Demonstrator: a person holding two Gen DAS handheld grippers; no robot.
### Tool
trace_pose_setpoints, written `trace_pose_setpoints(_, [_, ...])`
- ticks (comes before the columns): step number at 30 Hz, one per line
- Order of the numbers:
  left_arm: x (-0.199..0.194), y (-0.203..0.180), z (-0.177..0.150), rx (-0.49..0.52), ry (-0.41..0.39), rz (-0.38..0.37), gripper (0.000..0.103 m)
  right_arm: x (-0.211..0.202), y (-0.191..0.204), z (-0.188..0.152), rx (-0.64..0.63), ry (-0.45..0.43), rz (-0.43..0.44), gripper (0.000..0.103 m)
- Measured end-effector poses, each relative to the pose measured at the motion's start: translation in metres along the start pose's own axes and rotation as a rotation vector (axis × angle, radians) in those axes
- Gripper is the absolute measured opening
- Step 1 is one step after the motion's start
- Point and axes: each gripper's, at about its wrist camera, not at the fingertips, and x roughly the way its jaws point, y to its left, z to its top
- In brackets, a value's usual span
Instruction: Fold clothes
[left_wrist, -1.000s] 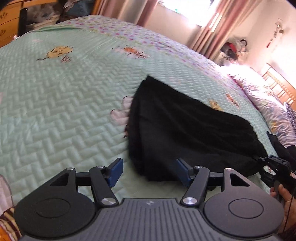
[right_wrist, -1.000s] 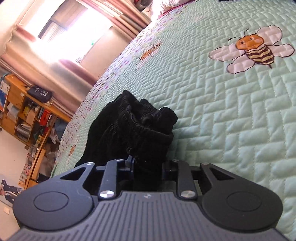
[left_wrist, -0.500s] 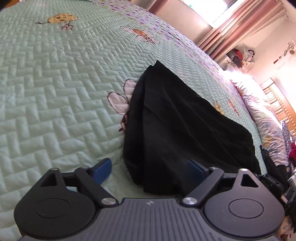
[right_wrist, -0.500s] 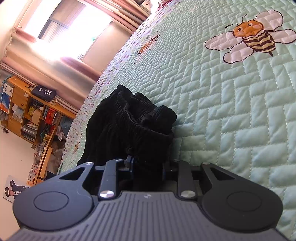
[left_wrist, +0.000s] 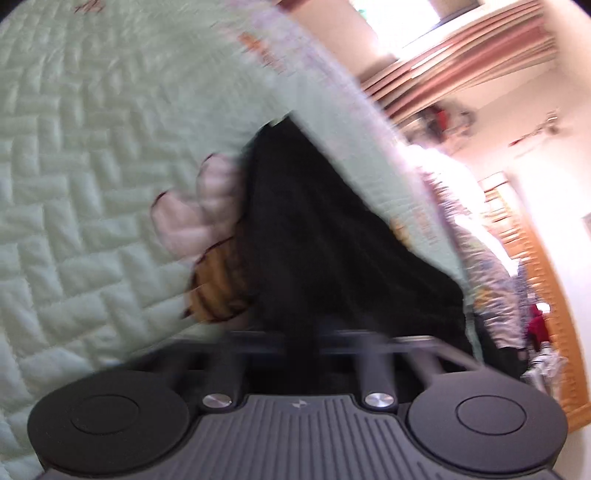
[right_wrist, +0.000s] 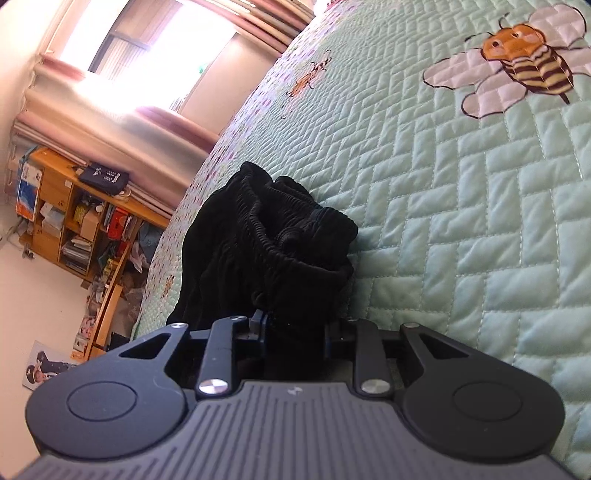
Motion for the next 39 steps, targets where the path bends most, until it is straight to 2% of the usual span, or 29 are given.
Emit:
trace_pose_setpoints(3, [-0.004,-0.004,0.000,-0.016,-0.010,0.032,0.006,-0.004,0.004,-0.001,0.005,-0.008,-0.008,0.025])
trace_pose_setpoints(7, [-0.021,-0.024,-0.005,0.021,-0.021,0.110,0.006,-0.022,0.015,-0.005,0.046,-0.018,0.002,0.025])
trace_pose_setpoints(11, [-0.056,-0.037,-0.018,0.001,0.007,0.044,0.006,-0.053,0.031,-0.012,0.051,-0.021,-0.006,0.025])
trace_pose_setpoints(15, [-0.089,-0.045,-0.051,0.004,0.085,-0.011,0.006,-0.104,0.035,-0.022,0.038,0.010,0.015,0.025])
trace_pose_setpoints(17, [-0.100,-0.040,-0.071,-0.040,0.127,-0.027,0.006,-0.130,0.028,-0.030,0.038,0.020,0.009,0.025])
trace_pose_setpoints(20, [-0.116,-0.037,-0.100,-0.095,0.151,-0.080,0.006,-0.163,0.007,-0.045,0.114,0.036,0.013,0.025])
trace_pose_setpoints(24, [-0.139,-0.031,-0.133,-0.149,0.162,-0.135,0.006,-0.207,-0.013,-0.071,0.220,0.056,0.083,0.025])
trace_pose_setpoints(25, [-0.143,-0.028,-0.138,-0.147,0.156,-0.128,0.009,-0.217,-0.016,-0.076,0.243,0.058,0.102,0.025])
trace_pose_setpoints(28, [-0.143,-0.013,-0.141,-0.119,0.118,-0.027,0.017,-0.229,-0.026,-0.078,0.208,0.058,0.104,0.029])
trace_pose_setpoints(30, [-0.145,-0.011,-0.142,-0.051,0.101,0.068,0.020,-0.218,-0.034,-0.076,0.097,0.084,0.025,0.036])
trace_pose_setpoints(31, [-0.147,-0.010,-0.145,-0.032,0.090,0.116,0.020,-0.214,-0.040,-0.076,0.060,0.116,-0.065,0.049])
trace_pose_setpoints(32, [-0.151,-0.009,-0.148,-0.006,0.079,0.155,0.024,-0.217,-0.048,-0.077,0.083,0.141,-0.109,0.050])
trace_pose_setpoints(33, [-0.158,-0.009,-0.153,0.033,0.065,0.177,0.027,-0.223,-0.054,-0.080,0.112,0.156,-0.078,0.051])
trace_pose_setpoints(34, [-0.164,-0.010,-0.158,0.070,0.053,0.195,0.034,-0.232,-0.057,-0.083,0.115,0.168,-0.044,0.055])
trace_pose_setpoints(39, [-0.187,-0.015,-0.181,0.173,0.027,0.174,0.051,-0.282,-0.032,-0.097,-0.110,0.093,-0.173,0.060])
